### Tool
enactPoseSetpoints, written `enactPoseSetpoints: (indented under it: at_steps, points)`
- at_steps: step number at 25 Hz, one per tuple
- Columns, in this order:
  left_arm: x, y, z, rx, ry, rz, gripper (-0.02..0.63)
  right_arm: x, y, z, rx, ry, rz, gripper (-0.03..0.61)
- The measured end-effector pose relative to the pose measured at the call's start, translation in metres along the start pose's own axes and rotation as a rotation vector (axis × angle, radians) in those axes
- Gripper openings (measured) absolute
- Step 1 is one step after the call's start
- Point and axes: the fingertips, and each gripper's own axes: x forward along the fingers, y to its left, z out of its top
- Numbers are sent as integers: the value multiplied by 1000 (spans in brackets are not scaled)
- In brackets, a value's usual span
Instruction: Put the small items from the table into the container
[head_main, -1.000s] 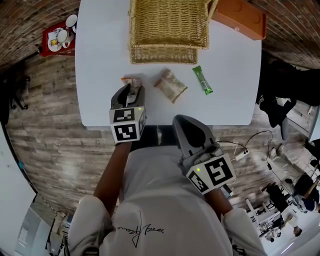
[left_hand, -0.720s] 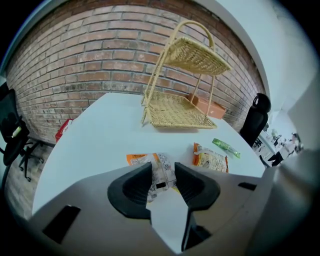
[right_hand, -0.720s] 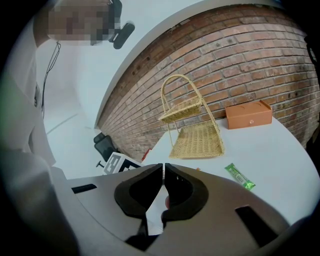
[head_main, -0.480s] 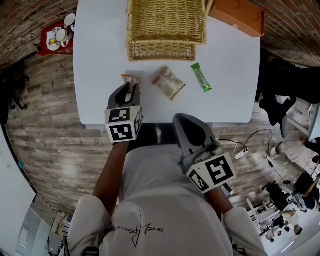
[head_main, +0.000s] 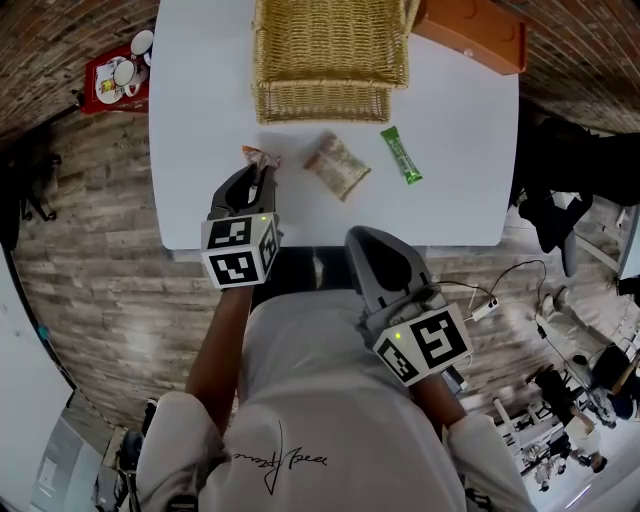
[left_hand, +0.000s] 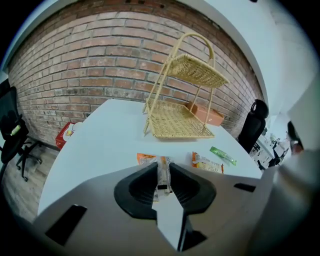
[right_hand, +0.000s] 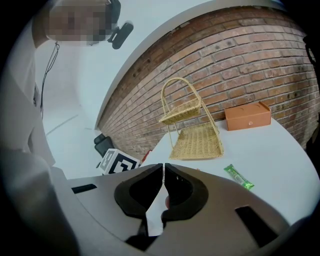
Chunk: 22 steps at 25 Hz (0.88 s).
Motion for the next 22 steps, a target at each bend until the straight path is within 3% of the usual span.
enactPoseSetpoints:
  at_steps: [22]
  points:
    - [-37,-15,39,7,-102,-58,69,-2,12,11,-26,-41,16,23]
